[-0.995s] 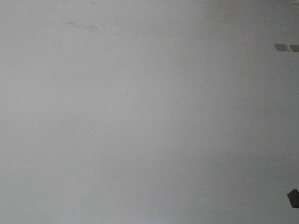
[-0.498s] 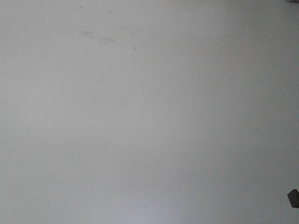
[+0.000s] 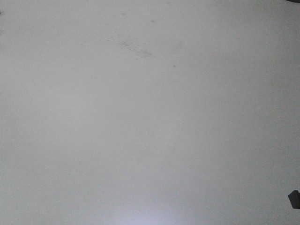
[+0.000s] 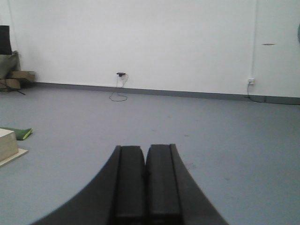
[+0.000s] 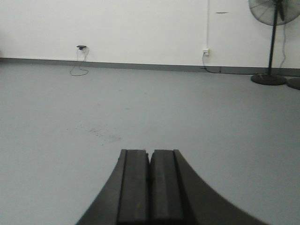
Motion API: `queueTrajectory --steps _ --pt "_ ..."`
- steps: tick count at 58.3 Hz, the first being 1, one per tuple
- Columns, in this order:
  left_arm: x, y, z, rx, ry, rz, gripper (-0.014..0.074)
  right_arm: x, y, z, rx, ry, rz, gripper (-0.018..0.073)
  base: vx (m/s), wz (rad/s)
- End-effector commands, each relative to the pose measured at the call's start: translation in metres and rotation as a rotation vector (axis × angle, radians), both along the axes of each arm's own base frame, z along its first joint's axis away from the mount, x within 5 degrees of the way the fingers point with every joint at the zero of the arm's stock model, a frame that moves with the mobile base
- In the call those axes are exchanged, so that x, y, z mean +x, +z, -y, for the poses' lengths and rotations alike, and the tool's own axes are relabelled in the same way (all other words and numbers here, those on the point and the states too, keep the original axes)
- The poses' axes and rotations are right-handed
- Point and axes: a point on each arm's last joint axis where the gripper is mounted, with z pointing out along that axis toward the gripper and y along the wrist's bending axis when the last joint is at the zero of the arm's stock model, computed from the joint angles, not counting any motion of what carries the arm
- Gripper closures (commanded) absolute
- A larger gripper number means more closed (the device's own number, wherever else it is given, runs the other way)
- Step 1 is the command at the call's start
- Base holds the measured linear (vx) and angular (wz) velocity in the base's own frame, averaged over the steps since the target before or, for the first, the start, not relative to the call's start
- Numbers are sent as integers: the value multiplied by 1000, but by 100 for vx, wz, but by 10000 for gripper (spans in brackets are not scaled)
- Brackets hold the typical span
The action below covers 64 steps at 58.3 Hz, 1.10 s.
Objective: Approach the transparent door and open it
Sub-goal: 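Drive the base across the grey floor, turning toward the glass door, then drive forward up to the white-framed glass sliding door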
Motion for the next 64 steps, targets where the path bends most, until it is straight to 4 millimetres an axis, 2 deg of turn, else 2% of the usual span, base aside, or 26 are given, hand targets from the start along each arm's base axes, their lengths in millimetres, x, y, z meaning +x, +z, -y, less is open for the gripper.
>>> queueTrajectory --steps 1,64 --pt "-1 3 -1 -9 10 73 603 -1 6 0 -16 2 90 568 56 44" --pt "-1 3 -1 -9 10 73 603 -1 6 0 -16 2 90 568 61 47"
